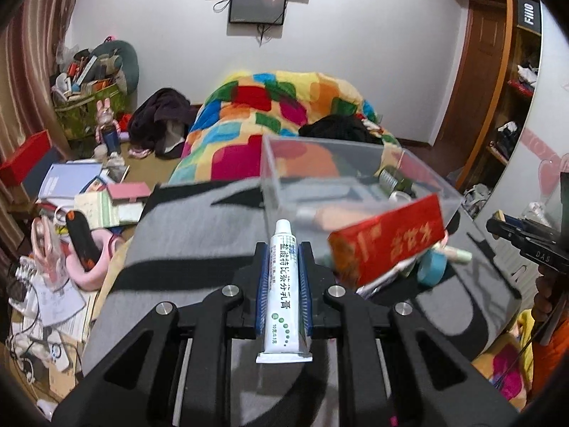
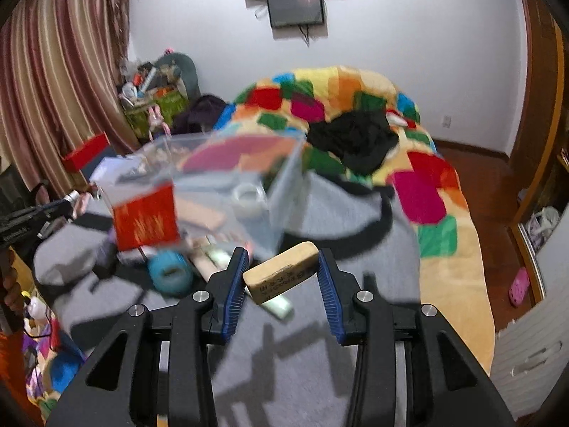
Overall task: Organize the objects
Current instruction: 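Carry the toothpaste into the clear box while the right drops the wooden block in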
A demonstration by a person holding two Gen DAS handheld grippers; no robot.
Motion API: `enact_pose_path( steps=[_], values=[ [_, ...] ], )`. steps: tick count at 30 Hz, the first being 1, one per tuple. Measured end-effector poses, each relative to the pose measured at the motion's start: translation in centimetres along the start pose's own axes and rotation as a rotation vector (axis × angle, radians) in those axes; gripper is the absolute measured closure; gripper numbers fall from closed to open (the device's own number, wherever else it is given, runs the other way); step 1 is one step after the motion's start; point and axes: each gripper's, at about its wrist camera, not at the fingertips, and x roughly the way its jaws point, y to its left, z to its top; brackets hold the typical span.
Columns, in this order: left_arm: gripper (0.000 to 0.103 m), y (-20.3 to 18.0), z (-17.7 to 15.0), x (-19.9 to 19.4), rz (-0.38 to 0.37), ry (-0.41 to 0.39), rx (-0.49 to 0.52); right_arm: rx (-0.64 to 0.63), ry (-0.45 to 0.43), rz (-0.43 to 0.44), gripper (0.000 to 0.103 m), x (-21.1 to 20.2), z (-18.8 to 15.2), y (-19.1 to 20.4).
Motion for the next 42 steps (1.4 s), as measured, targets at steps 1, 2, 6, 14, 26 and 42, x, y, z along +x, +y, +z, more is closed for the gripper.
enact_pose_path(
  steps=[1, 2, 6, 14, 26, 42],
  values=[
    [0.087, -0.2, 0.5, 0.1, -0.006, -0.004, 0.001, -0.004, -0.014, 0.006, 0.067, -0.1, 0.7, 0.4],
    [0.087, -0.3, 0.9, 0.3, -0.011, -0.007, 0.004, -0.008, -0.024, 0.009, 0.067, -0.1, 1.2, 0.6],
    [0.087, -0.7, 2.4, 1.0, -0.024, -0.017, 0.019, -0.027, -0.07, 0.027, 0.067, 0.2, 3.3, 2.0],
    [0.087, -1.1, 4.6, 3.6, -0.043, 0.008, 0.023, -0.015, -0.044, 0.07, 0.067, 4.2, 6.4, 3.3],
    [0.087, -2.8, 6.2, 7.9, -0.073, 0.085, 0.058, 0.002, 0.074, 0.059, 0.067, 10.1, 7.5, 3.1],
    [0.079, -3.6, 6.3, 9.3, -0.066, 0.117, 0.074, -0.031, 0.161, 0.099, 0.066, 11.9, 7.1, 4.2]
  ],
)
